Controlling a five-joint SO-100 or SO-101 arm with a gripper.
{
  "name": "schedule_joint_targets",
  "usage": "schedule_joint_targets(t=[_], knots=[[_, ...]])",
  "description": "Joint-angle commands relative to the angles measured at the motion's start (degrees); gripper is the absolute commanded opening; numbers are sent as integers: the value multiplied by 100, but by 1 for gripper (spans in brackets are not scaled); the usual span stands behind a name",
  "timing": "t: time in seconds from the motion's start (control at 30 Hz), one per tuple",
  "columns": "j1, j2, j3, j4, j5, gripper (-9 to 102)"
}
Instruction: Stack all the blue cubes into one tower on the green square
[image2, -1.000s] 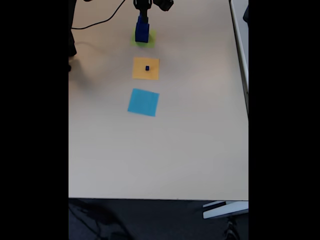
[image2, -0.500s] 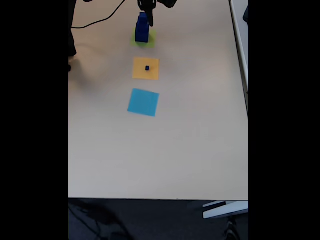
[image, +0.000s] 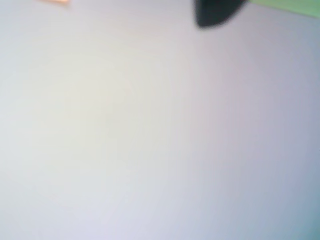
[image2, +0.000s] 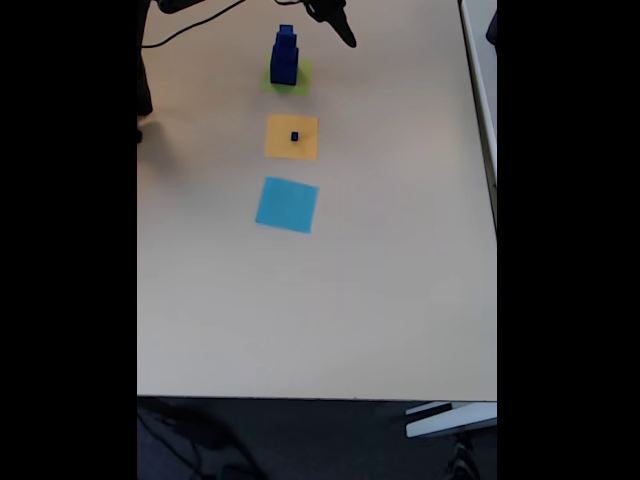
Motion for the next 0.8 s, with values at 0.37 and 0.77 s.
schedule_joint_targets(t=[0.37, 0.77], knots=[[809, 334, 2101, -633, -888, 25], [905, 703, 3489, -1283, -1187, 24]])
